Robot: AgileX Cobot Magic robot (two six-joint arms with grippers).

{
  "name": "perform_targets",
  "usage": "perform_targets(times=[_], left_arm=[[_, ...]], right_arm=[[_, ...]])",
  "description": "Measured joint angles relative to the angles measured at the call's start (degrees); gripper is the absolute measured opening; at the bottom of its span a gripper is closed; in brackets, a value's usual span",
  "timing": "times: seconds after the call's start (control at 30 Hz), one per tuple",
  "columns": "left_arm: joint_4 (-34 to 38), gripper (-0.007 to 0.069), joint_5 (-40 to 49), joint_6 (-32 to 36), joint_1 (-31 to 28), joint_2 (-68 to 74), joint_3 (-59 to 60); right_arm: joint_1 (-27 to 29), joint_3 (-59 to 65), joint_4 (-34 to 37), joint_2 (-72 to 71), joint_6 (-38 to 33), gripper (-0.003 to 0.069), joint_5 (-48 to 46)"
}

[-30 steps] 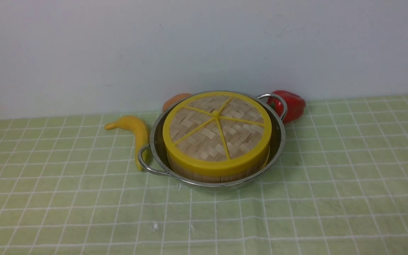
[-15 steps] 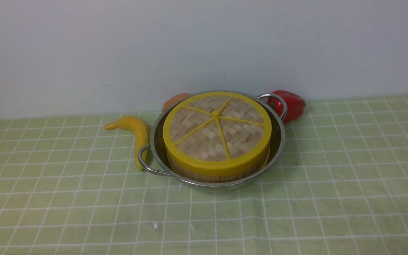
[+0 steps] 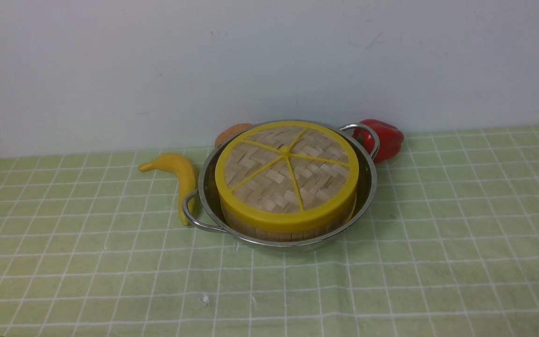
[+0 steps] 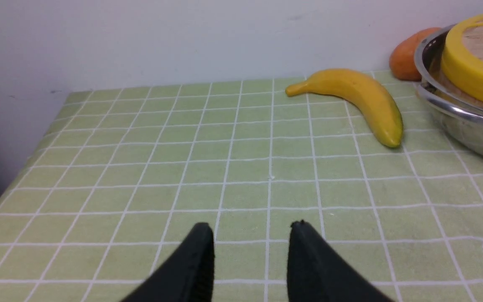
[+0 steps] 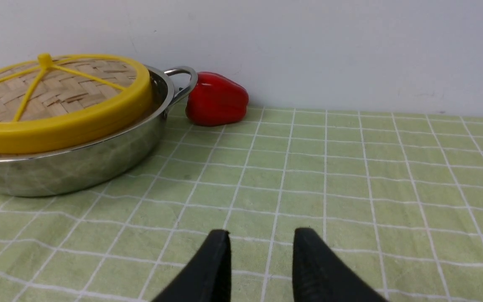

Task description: Place the steamer in the pot on the green tablecloth, and put the lid on the steamer.

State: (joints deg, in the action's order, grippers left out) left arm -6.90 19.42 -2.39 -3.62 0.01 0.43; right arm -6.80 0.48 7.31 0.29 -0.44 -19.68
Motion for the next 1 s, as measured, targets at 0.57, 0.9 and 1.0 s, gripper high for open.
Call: perform_targets(times=[0.57, 0.9, 1.0], left_arm=[[0.0, 0.0243, 0.0, 0.0, 0.0, 0.0, 0.0], [0.0, 0.0243, 0.0, 0.0, 0.0, 0.0, 0.0], [0.0, 0.0243, 0.0, 0.0, 0.0, 0.0, 0.0]], right_arm=[[0.0, 0.0, 0.0, 0.0, 0.0, 0.0243, 0.0], [0.0, 0.0, 0.0, 0.0, 0.8, 0.0243, 0.0], [0.0, 0.0, 0.0, 0.0, 0.9, 0.0243, 0.0]])
